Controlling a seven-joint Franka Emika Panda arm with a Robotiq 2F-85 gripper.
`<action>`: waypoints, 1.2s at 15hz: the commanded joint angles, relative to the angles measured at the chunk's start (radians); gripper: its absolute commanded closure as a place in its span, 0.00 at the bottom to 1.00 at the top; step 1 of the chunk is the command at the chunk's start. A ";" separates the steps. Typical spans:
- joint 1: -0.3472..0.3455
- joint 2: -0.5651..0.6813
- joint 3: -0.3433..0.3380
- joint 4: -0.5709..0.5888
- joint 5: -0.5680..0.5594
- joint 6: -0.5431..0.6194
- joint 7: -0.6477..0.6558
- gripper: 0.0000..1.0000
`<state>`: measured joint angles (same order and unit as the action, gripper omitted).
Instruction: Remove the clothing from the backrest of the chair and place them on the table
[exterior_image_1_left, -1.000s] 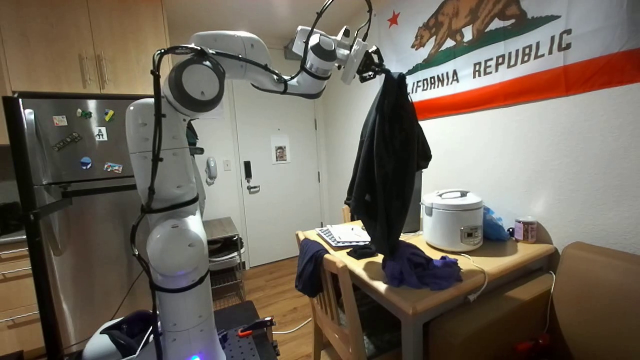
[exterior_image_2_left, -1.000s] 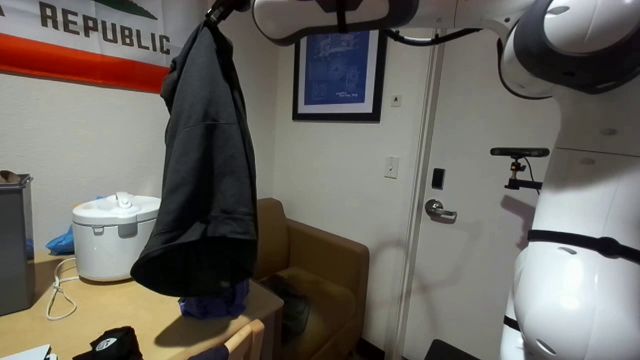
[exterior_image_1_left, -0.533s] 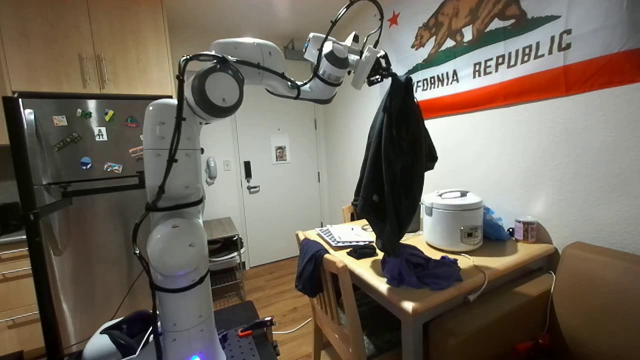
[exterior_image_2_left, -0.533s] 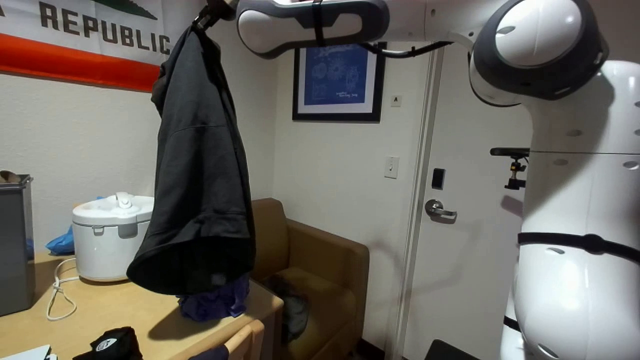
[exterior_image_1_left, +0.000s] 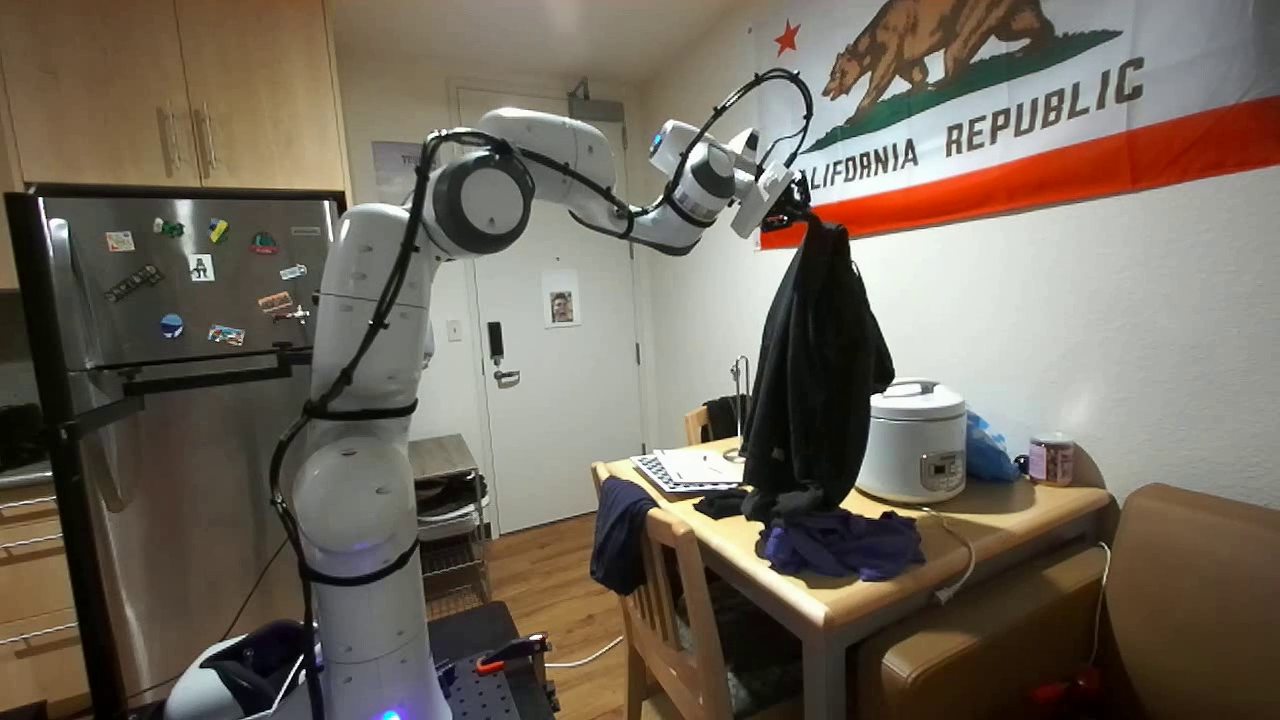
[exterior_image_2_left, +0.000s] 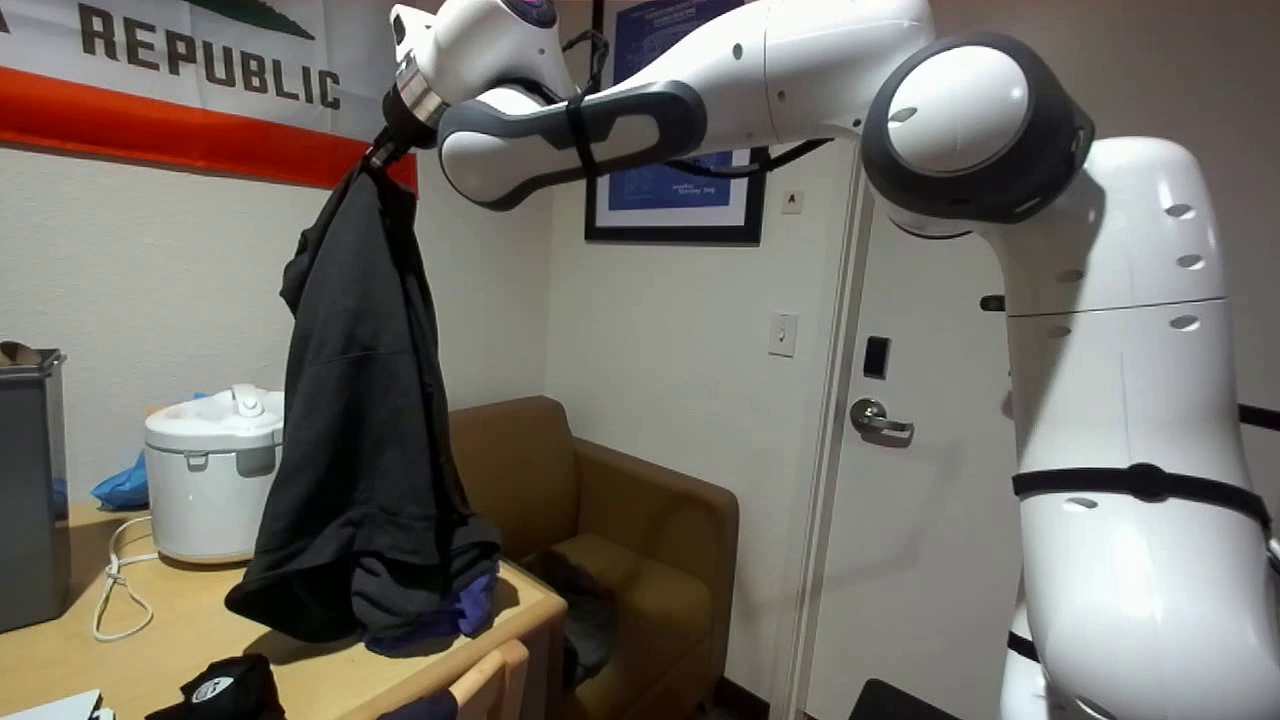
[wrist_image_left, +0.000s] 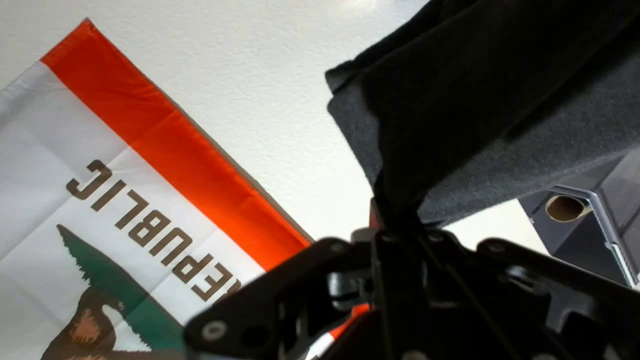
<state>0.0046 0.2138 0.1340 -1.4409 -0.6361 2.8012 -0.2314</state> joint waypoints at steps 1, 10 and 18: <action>-0.027 -0.017 0.006 -0.045 0.046 0.039 -0.013 0.99; 0.005 -0.036 -0.040 -0.186 0.274 0.027 -0.058 0.99; -0.023 -0.038 0.020 -0.305 0.457 0.016 -0.137 0.99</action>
<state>0.0036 0.2171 0.1237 -1.6809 -0.2416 2.8079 -0.3196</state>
